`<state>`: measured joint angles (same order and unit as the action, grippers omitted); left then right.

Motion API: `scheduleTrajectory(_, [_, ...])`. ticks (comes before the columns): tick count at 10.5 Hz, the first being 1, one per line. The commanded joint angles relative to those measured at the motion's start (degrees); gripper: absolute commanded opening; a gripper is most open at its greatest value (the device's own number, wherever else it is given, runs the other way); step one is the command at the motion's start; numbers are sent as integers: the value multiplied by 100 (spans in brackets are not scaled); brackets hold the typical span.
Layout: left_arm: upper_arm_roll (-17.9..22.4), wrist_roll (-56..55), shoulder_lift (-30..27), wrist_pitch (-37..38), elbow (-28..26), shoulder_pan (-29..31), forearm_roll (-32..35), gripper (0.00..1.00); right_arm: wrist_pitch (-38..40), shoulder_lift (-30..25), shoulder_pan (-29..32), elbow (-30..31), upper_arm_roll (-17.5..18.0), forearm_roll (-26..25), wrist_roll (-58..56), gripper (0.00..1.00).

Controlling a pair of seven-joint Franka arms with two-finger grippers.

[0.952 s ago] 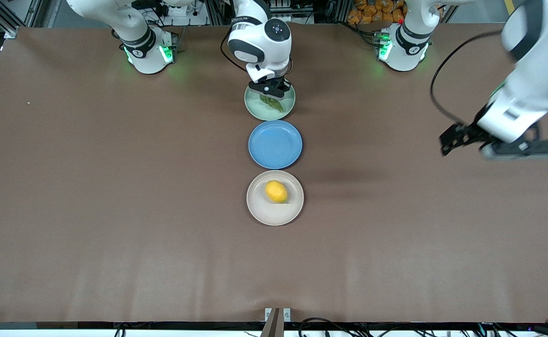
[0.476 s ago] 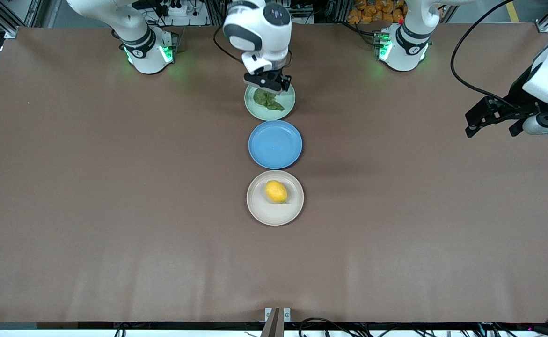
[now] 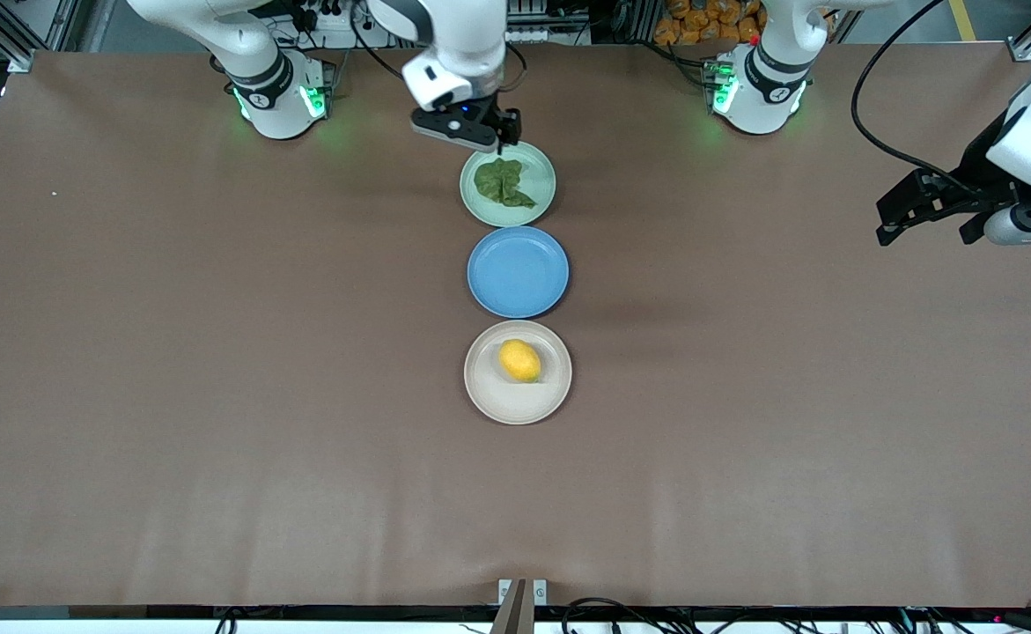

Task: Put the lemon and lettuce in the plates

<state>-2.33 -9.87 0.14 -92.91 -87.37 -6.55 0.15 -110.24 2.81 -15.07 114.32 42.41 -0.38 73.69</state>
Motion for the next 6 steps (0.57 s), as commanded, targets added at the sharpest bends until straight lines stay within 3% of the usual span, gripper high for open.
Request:
scheduleTrajectory(1, [-66,65,39,299,176,-31,-146,100,1001,-211,662,-864,32,266,-888,100])
scheduleTrajectory(4, [-102,73,30,361,176,-22,-138,100,1828,-272,725,-1586,-731,319,-1855,100])
scheduleTrajectory(6, [-110,82,30,370,176,-22,-146,100,1874,-421,865,-1755,-1372,319,-2872,100])
